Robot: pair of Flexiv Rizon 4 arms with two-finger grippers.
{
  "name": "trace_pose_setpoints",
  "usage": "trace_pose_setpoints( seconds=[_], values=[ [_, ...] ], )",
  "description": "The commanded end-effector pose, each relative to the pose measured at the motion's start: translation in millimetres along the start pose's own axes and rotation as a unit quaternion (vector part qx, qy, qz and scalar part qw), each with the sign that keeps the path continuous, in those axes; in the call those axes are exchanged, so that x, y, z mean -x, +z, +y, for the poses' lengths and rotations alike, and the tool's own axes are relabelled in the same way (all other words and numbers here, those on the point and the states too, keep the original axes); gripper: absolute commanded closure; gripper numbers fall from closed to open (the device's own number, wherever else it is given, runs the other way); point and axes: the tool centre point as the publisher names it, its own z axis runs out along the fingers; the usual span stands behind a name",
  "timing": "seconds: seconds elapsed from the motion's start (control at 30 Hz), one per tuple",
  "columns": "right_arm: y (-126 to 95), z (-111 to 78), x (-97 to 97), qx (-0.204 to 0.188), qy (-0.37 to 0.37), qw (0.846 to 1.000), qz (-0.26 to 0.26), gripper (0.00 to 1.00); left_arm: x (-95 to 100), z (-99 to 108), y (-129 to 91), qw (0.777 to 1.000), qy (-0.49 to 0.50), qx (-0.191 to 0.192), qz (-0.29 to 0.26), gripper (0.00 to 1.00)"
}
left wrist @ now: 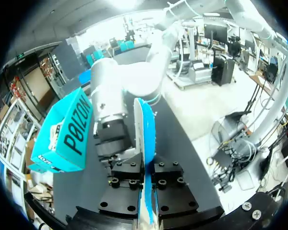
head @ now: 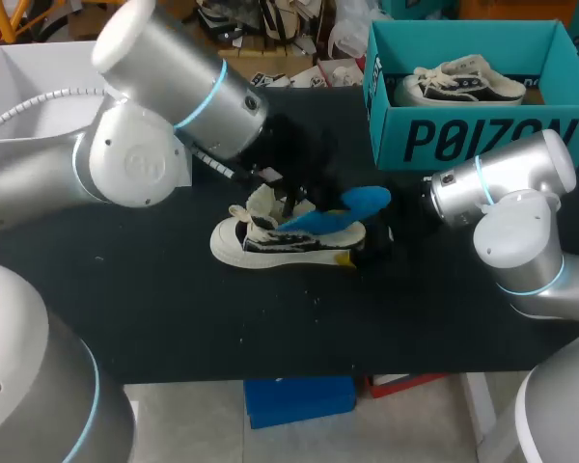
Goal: Take the shoe out of the shoebox, open the shoe tongue, remove and reinsert the insole, then place the shoe into the shoebox
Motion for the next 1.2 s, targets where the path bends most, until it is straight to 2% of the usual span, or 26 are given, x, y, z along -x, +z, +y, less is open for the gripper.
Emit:
trace_pose_setpoints(
  seconds=[0.03, 0.1, 0.13, 0.23, 0.27, 0.9, 1.07, 1.2],
  values=[
    [0.6, -2.8, 1.9, -0.001, 0.001, 1.0, 0.001, 1.0, 13.5, -13.4, -20.5, 0.985, -0.028, -0.16, 0.06, 1.0],
    [0.6, -2.8, 1.9, -0.001, 0.001, 1.0, 0.001, 1.0, 20.5, -26.1, -29.0, 0.975, -0.044, -0.196, 0.097, 1.0],
    [0.6, -2.8, 1.9, -0.001, 0.001, 1.0, 0.001, 1.0, 24.6, -31.3, -33.3, 0.965, -0.042, -0.226, 0.122, 1.0],
    [0.6, -2.8, 1.9, -0.001, 0.001, 1.0, 0.001, 1.0, 33.0, -47.6, -49.4, 0.944, -0.04, -0.277, 0.173, 1.0],
    [0.6, -2.8, 1.9, -0.001, 0.001, 1.0, 0.001, 1.0, 35.0, -54.0, -55.0, 0.94, -0.029, -0.282, 0.19, 1.0],
    [0.6, -2.8, 1.9, -0.001, 0.001, 1.0, 0.001, 1.0, 35.0, -54.0, -55.0, 0.94, -0.029, -0.282, 0.19, 1.0],
    [0.6, -2.8, 1.9, -0.001, 0.001, 1.0, 0.001, 1.0, 35.6, -76.4, -90.1, 0.939, -0.051, -0.31, 0.138, 1.0],
    [0.6, -2.8, 1.9, -0.001, 0.001, 1.0, 0.001, 1.0, 36.1, -89.4, -106.6, 0.939, -0.063, -0.321, 0.106, 1.0]
  ],
)
